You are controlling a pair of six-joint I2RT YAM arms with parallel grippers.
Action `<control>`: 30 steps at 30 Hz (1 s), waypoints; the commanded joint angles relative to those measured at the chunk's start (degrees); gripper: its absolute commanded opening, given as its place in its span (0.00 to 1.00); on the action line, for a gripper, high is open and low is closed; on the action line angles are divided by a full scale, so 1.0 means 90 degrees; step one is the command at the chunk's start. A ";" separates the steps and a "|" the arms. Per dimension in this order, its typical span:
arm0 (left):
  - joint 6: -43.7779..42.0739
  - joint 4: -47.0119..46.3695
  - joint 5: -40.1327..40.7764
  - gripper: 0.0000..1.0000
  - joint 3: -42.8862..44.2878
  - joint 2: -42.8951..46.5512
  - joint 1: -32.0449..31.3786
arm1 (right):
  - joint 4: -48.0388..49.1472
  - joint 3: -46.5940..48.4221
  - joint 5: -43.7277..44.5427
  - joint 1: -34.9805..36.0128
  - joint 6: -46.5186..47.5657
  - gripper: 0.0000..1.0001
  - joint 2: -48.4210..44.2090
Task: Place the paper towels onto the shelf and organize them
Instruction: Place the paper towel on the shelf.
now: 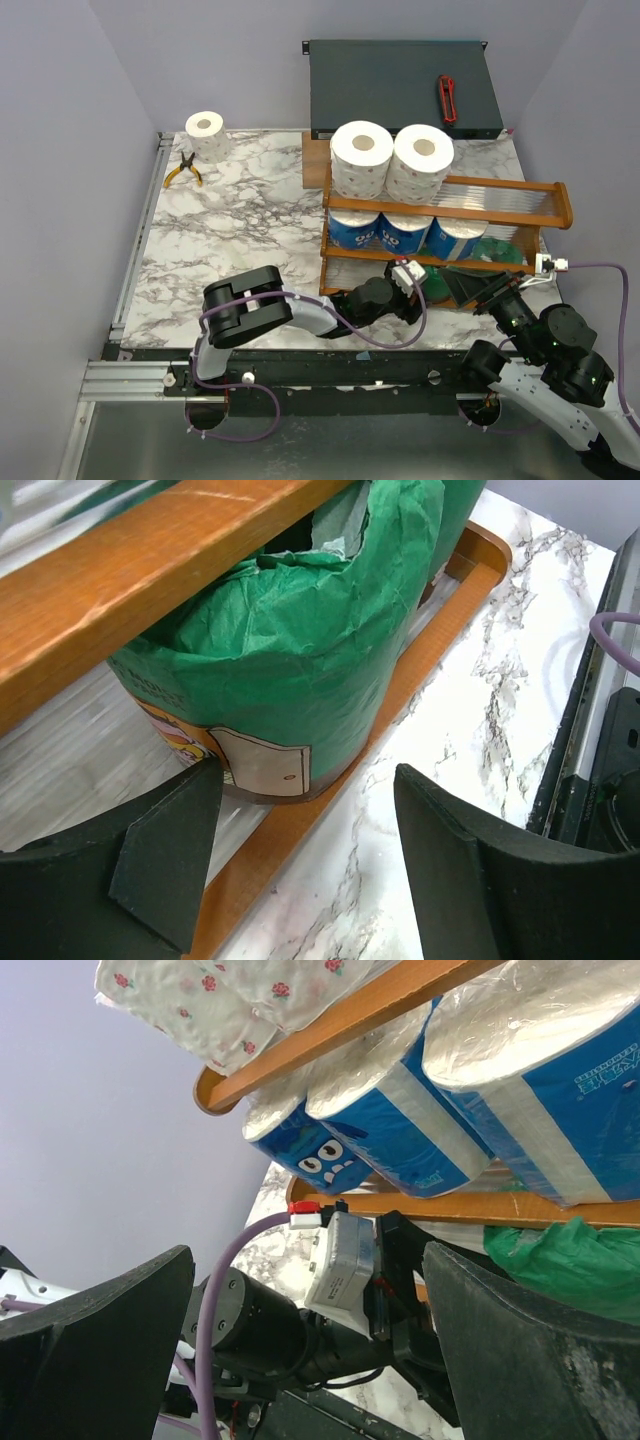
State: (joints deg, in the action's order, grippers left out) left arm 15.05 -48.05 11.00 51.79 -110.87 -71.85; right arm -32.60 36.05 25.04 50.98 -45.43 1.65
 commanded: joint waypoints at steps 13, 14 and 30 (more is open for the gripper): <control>0.0125 0.0945 -0.0168 0.67 0.0882 -0.0496 0.0251 | 0.0184 -0.0095 -0.0096 0.0009 0.0077 1.00 -0.0095; 0.0125 0.0882 -0.0173 0.68 0.0831 -0.0478 0.0253 | 0.0178 -0.0094 -0.0100 0.0019 0.0089 1.00 -0.0095; 0.0067 -0.1278 -0.0461 0.61 -0.0954 0.0554 0.0137 | 0.0204 -0.0106 -0.0127 0.0017 0.0112 1.00 -0.0095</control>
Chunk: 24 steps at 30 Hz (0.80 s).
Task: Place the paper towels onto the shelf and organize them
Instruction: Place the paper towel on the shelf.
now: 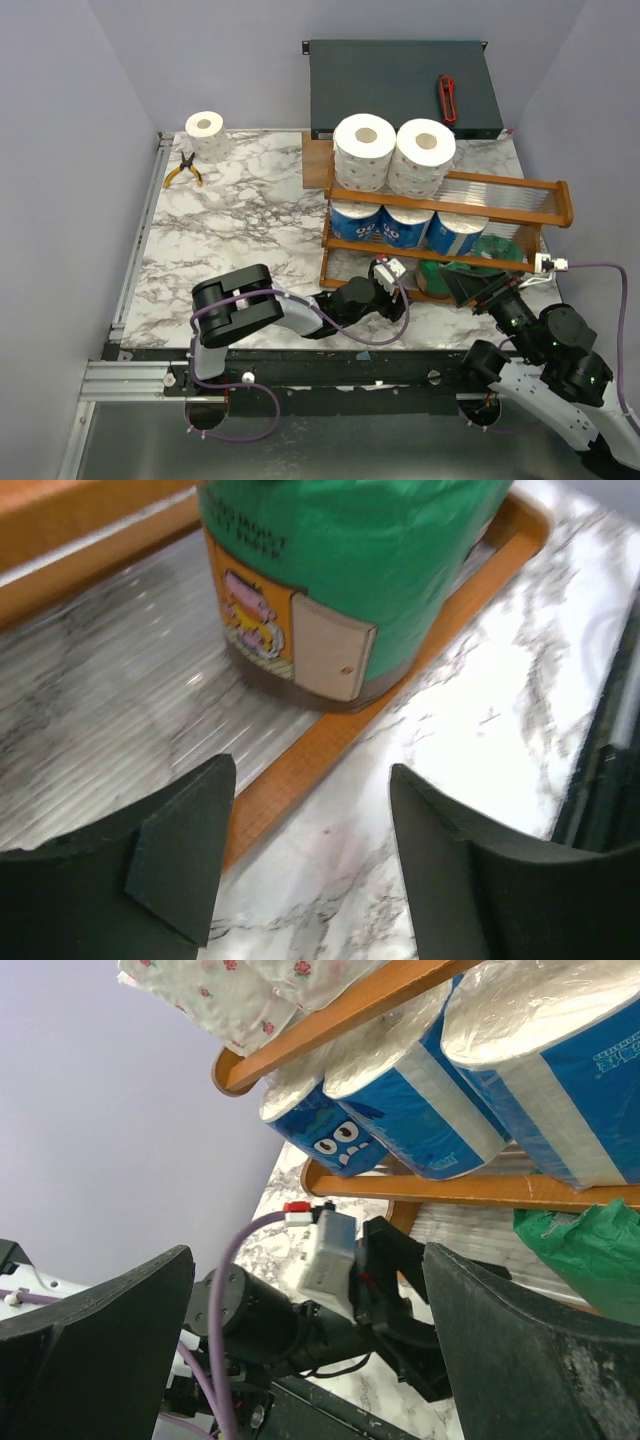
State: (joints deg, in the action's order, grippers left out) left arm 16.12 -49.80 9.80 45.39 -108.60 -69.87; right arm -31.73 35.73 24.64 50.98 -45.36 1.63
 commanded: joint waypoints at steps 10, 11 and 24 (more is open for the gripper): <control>-0.0175 -0.1396 -0.1620 0.03 0.0143 -0.0013 -0.0119 | 0.0117 -0.0066 -0.0082 0.0014 0.0110 1.00 -0.0087; -0.0163 -0.1376 -0.1714 0.00 0.0187 -0.0053 -0.0119 | 0.0117 -0.0072 -0.0082 0.0014 0.0116 1.00 -0.0090; -0.0144 -0.0261 -0.2057 0.00 0.1264 -0.0586 -0.0095 | 0.0114 -0.0073 -0.0074 0.0009 0.0109 1.00 -0.0087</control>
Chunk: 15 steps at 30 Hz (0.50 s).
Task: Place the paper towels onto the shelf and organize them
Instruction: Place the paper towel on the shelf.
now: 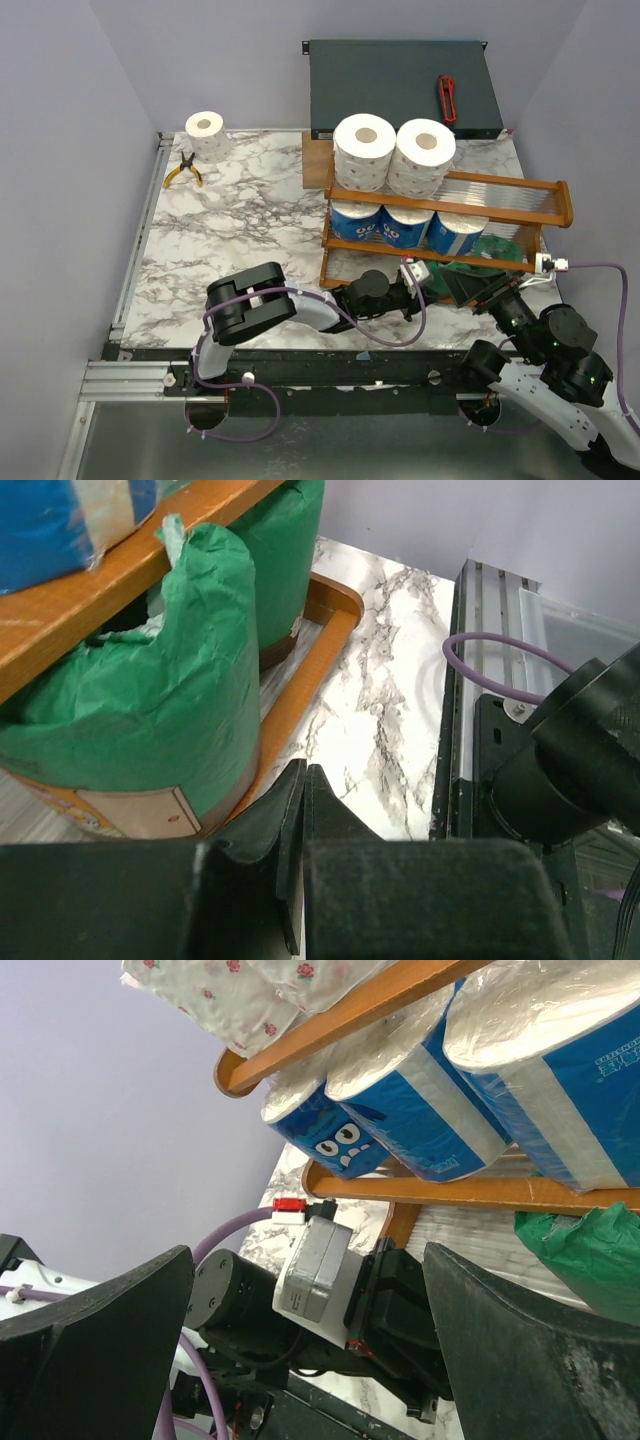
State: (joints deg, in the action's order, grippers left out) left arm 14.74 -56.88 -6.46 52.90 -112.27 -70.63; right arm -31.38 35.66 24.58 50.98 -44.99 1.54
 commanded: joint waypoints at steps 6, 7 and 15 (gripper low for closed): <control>0.0306 0.1239 -0.0146 0.00 0.0871 -0.0361 0.0161 | 0.0059 -0.0048 -0.0055 0.0018 0.0049 1.00 -0.0083; 0.0350 0.1328 -0.0118 0.00 0.0919 -0.0390 0.0187 | 0.0058 -0.0046 -0.0054 0.0015 0.0048 1.00 -0.0080; 0.0354 0.1921 -0.0007 0.00 0.1281 -0.0589 0.0222 | 0.0058 -0.0056 -0.0041 0.0014 0.0045 1.00 -0.0082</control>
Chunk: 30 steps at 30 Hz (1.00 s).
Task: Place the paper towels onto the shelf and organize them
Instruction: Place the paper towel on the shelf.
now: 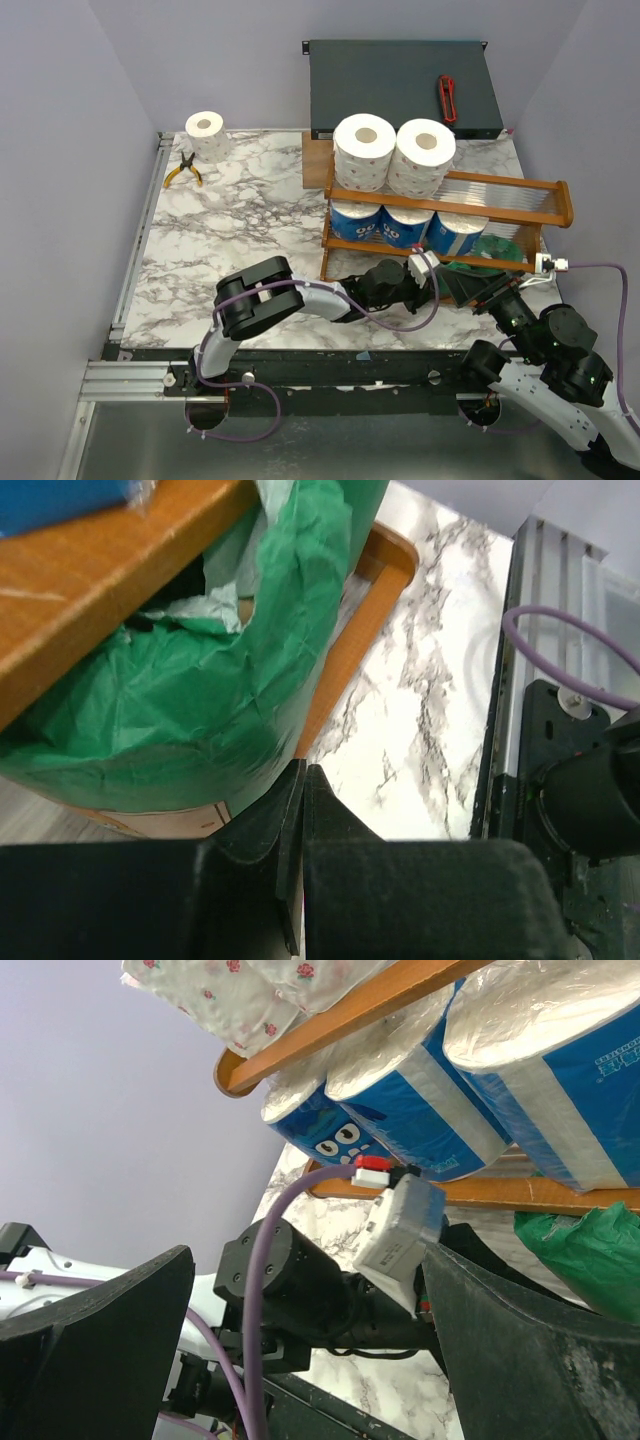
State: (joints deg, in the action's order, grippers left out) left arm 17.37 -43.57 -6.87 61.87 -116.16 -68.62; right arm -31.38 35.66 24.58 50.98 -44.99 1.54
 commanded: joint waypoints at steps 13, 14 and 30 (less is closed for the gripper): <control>0.0092 0.1057 0.0285 0.00 0.0878 -0.0409 0.0055 | 0.0029 -0.0046 -0.0003 0.0017 0.0018 1.00 -0.0083; 0.0093 0.1133 0.0344 0.00 0.0922 -0.0437 0.0055 | 0.0019 -0.0039 -0.0004 0.0015 0.0013 1.00 -0.0081; 0.0014 0.0623 0.0641 0.02 0.0429 -0.0200 0.0046 | 0.0024 -0.0061 -0.0015 0.0010 0.0009 1.00 -0.0082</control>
State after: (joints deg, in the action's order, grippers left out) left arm 18.00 -32.73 -3.42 70.04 -120.05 -68.69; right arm -31.38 35.66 24.58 50.98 -45.04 1.54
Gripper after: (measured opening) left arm 0.012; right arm 0.998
